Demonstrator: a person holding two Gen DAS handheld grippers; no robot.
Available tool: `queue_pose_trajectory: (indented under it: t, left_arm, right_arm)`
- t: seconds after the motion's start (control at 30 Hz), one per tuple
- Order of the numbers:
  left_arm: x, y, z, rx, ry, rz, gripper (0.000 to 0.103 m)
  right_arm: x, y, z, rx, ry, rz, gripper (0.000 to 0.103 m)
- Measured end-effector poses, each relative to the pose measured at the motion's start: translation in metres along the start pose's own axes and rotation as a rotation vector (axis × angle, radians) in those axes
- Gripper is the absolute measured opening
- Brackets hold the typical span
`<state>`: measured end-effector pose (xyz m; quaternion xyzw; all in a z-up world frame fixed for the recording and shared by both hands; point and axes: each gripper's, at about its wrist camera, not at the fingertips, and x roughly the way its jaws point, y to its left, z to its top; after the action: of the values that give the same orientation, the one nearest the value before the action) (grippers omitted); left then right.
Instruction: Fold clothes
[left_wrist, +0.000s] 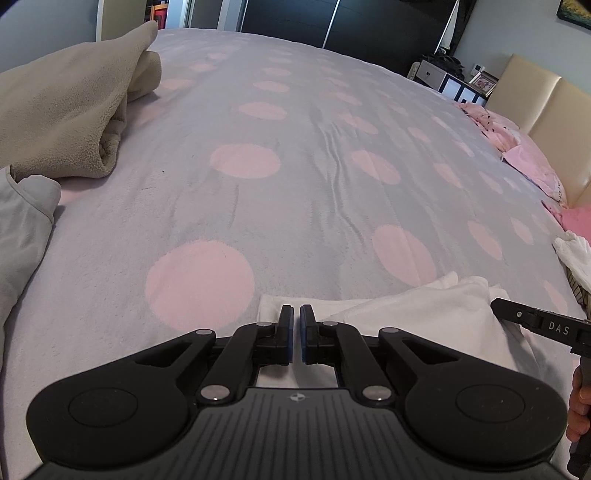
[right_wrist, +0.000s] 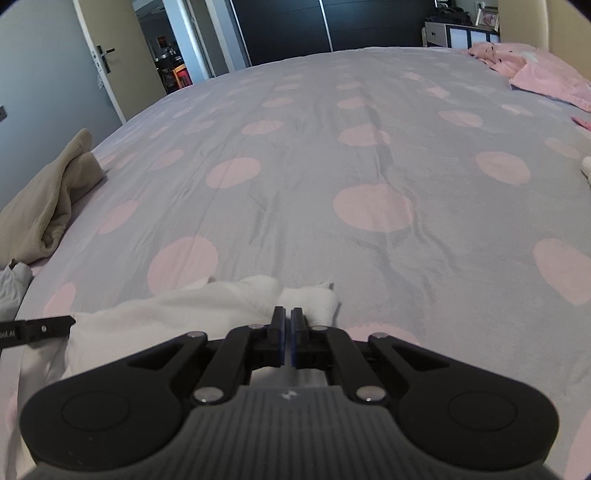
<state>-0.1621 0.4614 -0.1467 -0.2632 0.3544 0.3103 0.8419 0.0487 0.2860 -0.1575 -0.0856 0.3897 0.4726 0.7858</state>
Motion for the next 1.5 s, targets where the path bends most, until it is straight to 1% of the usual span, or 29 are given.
queue_pose_trajectory:
  t: [0.1,0.13,0.2,0.23,0.33,0.47,0.57,0.63,0.7,0.8,0.93,1.0,1.07,1.1,1.17,1.2,1.27,1.33,1.5]
  left_arm:
    - [-0.007,-0.003,0.0,0.005,-0.014,-0.006,0.004]
    - [-0.012,-0.005,0.001,0.009,-0.024,-0.013,0.006]
    - [-0.024,-0.011,0.0,0.026,-0.04,-0.037,0.007]
    - [-0.03,-0.014,-0.001,0.036,-0.044,-0.049,0.007]
    - [-0.046,-0.026,-0.008,0.075,-0.026,-0.079,0.007]
    - [-0.066,-0.038,-0.031,0.129,0.022,-0.125,0.007]
    - [-0.08,-0.041,-0.051,0.154,0.048,-0.143,0.007]
    - [-0.088,-0.043,-0.063,0.169,0.063,-0.151,0.007]
    - [-0.094,-0.043,-0.074,0.182,0.074,-0.152,0.007]
    - [-0.097,-0.039,-0.087,0.192,0.092,-0.135,0.007]
    - [-0.094,-0.032,-0.099,0.211,0.117,-0.097,0.007]
    - [-0.091,-0.025,-0.102,0.197,0.124,-0.098,0.011]
    - [-0.091,-0.02,-0.104,0.184,0.124,-0.1,0.011]
    - [-0.093,-0.019,-0.104,0.185,0.12,-0.085,0.011]
    - [-0.096,-0.016,-0.105,0.196,0.114,-0.031,0.011]
    - [-0.099,-0.012,-0.105,0.182,0.113,-0.018,0.011]
    - [-0.105,-0.003,-0.103,0.142,0.101,-0.019,0.011]
    - [-0.114,-0.002,-0.103,0.141,0.074,-0.015,0.011]
    - [-0.138,-0.011,-0.104,0.141,0.036,-0.119,0.011]
  right_arm:
    - [-0.01,0.007,0.0,-0.012,-0.008,-0.004,0.008]
    - [-0.016,0.01,-0.001,-0.024,-0.012,-0.007,0.013]
    - [-0.032,0.02,-0.007,-0.055,-0.02,-0.011,0.021]
    - [-0.04,0.024,-0.009,-0.07,-0.024,-0.014,0.022]
    - [-0.062,0.036,-0.021,-0.105,-0.022,-0.007,0.022]
    - [-0.087,0.043,-0.039,-0.128,-0.015,0.01,0.022]
    - [-0.103,0.041,-0.051,-0.136,-0.009,0.01,0.022]
    - [-0.111,0.037,-0.059,-0.125,-0.001,0.008,0.02]
    - [-0.118,0.034,-0.066,-0.121,0.007,0.004,0.019]
    - [-0.126,0.035,-0.078,-0.146,0.014,0.004,0.017]
    - [-0.126,0.037,-0.097,-0.167,0.072,0.022,0.017]
    - [-0.123,0.037,-0.105,-0.183,0.088,0.022,0.017]
    - [-0.123,0.038,-0.109,-0.208,0.091,0.016,0.015]
    - [-0.124,0.038,-0.11,-0.219,0.089,0.012,0.015]
    - [-0.128,0.036,-0.111,-0.201,0.09,0.001,0.015]
    - [-0.13,0.034,-0.111,-0.19,0.09,-0.005,0.015]
    - [-0.138,0.031,-0.11,-0.172,0.082,-0.023,0.017]
    - [-0.147,0.03,-0.109,-0.162,0.064,-0.02,0.017]
    - [-0.166,0.034,-0.11,-0.153,0.036,0.03,0.018]
